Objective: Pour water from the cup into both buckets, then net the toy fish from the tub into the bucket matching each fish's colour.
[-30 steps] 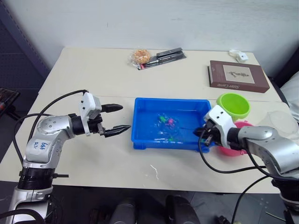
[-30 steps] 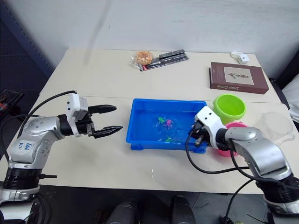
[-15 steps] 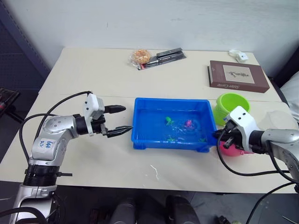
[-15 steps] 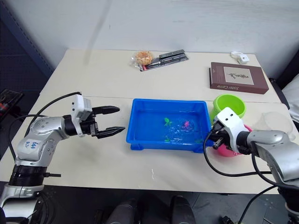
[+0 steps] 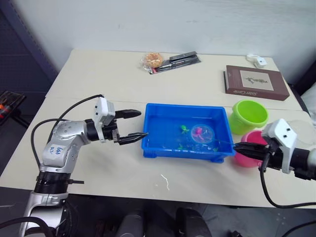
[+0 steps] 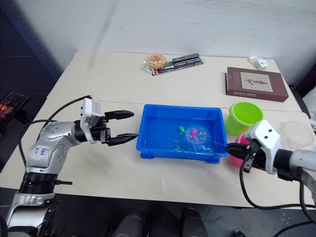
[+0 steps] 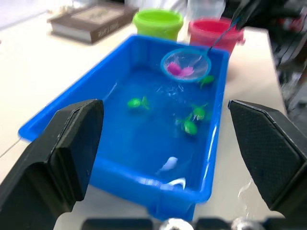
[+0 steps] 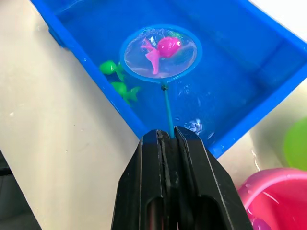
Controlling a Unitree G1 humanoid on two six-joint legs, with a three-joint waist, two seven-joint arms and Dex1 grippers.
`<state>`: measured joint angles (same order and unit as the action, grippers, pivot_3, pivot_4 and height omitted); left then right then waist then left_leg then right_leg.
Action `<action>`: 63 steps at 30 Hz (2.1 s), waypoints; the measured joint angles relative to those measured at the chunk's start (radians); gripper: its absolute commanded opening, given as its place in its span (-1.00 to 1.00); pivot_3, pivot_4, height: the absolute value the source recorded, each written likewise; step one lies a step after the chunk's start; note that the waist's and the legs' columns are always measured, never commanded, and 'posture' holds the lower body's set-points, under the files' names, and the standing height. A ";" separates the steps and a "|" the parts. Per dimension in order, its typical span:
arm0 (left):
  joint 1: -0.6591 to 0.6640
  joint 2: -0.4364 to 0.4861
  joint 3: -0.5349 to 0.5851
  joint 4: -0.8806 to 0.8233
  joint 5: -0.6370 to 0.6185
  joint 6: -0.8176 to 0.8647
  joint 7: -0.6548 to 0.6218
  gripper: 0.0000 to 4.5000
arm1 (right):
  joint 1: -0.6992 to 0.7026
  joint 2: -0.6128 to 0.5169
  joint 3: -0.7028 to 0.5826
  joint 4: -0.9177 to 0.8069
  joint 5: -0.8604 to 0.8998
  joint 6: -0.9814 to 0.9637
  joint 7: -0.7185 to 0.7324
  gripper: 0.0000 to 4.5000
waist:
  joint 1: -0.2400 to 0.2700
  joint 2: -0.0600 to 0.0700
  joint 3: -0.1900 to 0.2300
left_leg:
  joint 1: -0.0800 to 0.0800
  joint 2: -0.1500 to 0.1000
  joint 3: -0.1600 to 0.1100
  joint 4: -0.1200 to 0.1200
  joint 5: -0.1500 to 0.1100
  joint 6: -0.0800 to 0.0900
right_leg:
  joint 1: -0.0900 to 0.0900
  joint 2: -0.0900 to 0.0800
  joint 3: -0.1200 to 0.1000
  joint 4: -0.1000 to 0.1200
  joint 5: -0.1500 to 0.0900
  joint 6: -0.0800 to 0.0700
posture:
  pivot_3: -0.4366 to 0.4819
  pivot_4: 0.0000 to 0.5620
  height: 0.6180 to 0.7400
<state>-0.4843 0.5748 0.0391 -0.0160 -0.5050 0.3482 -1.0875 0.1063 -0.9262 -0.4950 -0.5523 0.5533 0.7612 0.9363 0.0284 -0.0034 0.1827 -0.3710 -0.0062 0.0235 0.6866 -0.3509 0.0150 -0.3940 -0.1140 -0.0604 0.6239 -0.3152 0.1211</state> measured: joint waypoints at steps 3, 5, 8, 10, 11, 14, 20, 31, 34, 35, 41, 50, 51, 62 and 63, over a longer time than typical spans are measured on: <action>-0.002 -0.011 -0.024 -0.008 -0.007 0.011 -0.033 0.98 | 0.081 0.053 -0.090 -0.034 0.014 -0.007 -0.018 -1.00 | 0.000 0.000 0.000 | 0.001 -0.001 0.000 0.000 0.000 0.000 | 0.001 0.000 0.000 0.000 0.000 0.000 | -0.05 -0.47 0.97; -0.019 -0.032 -0.044 -0.008 -0.008 0.018 -0.050 0.98 | 0.146 0.089 -0.156 -0.051 0.020 -0.021 -0.019 -1.00 | 0.001 0.000 0.000 | 0.001 -0.001 -0.001 0.001 0.000 0.000 | 0.002 0.000 -0.001 0.000 0.000 0.000 | -0.05 -0.47 0.97; -0.054 -0.061 -0.069 -0.004 -0.010 0.019 -0.073 0.98 | 0.213 0.125 -0.236 -0.089 0.033 -0.044 -0.016 -1.00 | -0.002 0.000 0.000 | 0.001 -0.001 0.000 0.001 0.000 0.000 | 0.002 0.000 0.000 0.000 0.000 0.000 | -0.05 -0.47 0.97; -0.086 -0.091 -0.082 0.001 -0.010 0.018 -0.088 0.98 | 0.284 0.164 -0.323 -0.129 0.057 -0.055 -0.010 -1.00 | -0.002 0.000 0.000 | 0.002 0.000 0.000 0.000 0.000 0.000 | 0.002 0.001 0.000 0.000 0.000 0.000 | -0.05 -0.47 0.97; -0.096 -0.106 -0.091 0.004 -0.011 0.017 -0.095 0.98 | 0.322 0.189 -0.372 -0.151 0.065 -0.064 -0.006 -1.00 | -0.002 0.001 0.000 | 0.002 0.000 0.000 0.000 0.000 0.000 | 0.002 0.001 0.000 0.000 0.000 0.000 | -0.05 -0.47 0.97; -0.094 -0.131 -0.115 0.008 -0.014 0.020 -0.111 0.98 | 0.393 0.238 -0.482 -0.183 0.075 -0.092 -0.003 -1.00 | -0.002 0.001 0.000 | 0.002 0.000 0.000 -0.001 0.000 0.000 | 0.002 0.001 0.001 0.000 0.000 0.000 | -0.05 -0.47 0.97; -0.099 -0.161 -0.138 0.027 -0.014 0.021 -0.126 0.98 | 0.523 0.338 -0.618 -0.121 -0.021 -0.291 -0.009 -1.00 | -0.004 0.001 0.000 | 0.004 -0.001 0.002 -0.001 0.000 0.001 | 0.002 0.001 0.005 0.000 0.000 0.000 | -0.05 -0.47 0.97; -0.101 -0.166 -0.138 0.065 0.003 -0.014 -0.127 0.98 | 0.532 0.413 -0.483 0.138 -0.373 -0.868 -0.090 -1.00 | -0.007 0.001 -0.001 | 0.007 0.000 0.006 -0.002 0.000 0.001 | 0.002 0.002 0.009 0.000 0.000 0.000 | -0.05 -0.47 0.97; -0.101 -0.167 -0.137 0.066 0.006 -0.022 -0.123 0.98 | 0.492 0.434 -0.427 0.195 -0.496 -1.006 -0.192 -1.00 | -0.007 0.002 -0.001 | 0.007 0.000 0.007 -0.002 0.000 0.000 | 0.002 0.001 0.010 0.000 0.000 0.000 | -0.05 -0.47 0.97; -0.101 -0.168 -0.137 0.066 0.007 -0.024 -0.120 0.98 | 0.492 0.433 -0.409 0.203 -0.538 -1.046 -0.216 -1.00 | -0.007 0.002 -0.001 | 0.008 0.000 0.007 -0.003 0.000 0.000 | 0.002 0.002 0.010 0.000 0.000 0.000 | -0.05 -0.47 0.97; -0.094 -0.166 -0.136 0.061 0.009 -0.025 -0.102 0.98 | 0.518 0.429 -0.370 0.256 -0.895 -1.271 -0.438 -1.00 | -0.006 0.003 -0.002 | 0.008 0.000 0.008 -0.003 0.000 0.000 | 0.002 0.002 0.011 -0.001 0.000 0.000 | -0.05 -0.47 0.97; -0.063 -0.157 -0.133 0.030 0.009 -0.024 -0.084 0.98 | 0.548 0.429 -0.368 0.272 -1.286 -1.412 -0.800 -1.00 | -0.009 0.003 -0.002 | 0.012 0.001 0.011 -0.004 0.000 0.000 | 0.002 0.002 0.014 -0.002 -0.001 -0.001 | -0.05 -0.47 0.97; -0.060 -0.157 -0.133 0.028 0.009 -0.024 -0.083 0.98 | 0.554 0.422 -0.366 0.278 -1.294 -1.415 -0.820 -1.00 | -0.009 0.003 -0.002 | 0.012 0.001 0.011 -0.004 0.000 0.000 | 0.002 0.002 0.014 -0.002 -0.001 -0.001 | -0.05 -0.47 0.97; -0.057 -0.154 -0.134 0.026 0.008 -0.023 -0.077 0.98 | 0.609 0.391 -0.315 0.283 -1.332 -1.399 -0.927 -1.00 | -0.011 0.003 -0.002 | 0.013 0.000 0.012 -0.005 0.000 0.000 | 0.002 0.002 0.015 -0.002 -0.001 -0.001 | -0.05 -0.47 0.97; -0.057 -0.154 -0.134 0.025 0.008 -0.023 -0.077 0.98 | 0.608 0.391 -0.315 0.280 -1.333 -1.393 -0.935 -1.00 | -0.011 0.003 -0.002 | 0.013 0.001 0.012 -0.005 0.000 0.000 | 0.002 0.002 0.015 -0.002 -0.001 -0.001 | -0.05 -0.47 0.97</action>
<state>-0.5409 0.4204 -0.0948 0.0095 -0.4968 0.3256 -1.1644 0.7140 -0.5356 -0.8103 -0.2727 -0.7795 -0.6322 0.0008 0.0174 -0.0006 0.1811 -0.3585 -0.0055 0.0354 0.6820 -0.3514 0.0152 -0.3919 -0.1119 -0.0455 0.6223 -0.3159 0.1200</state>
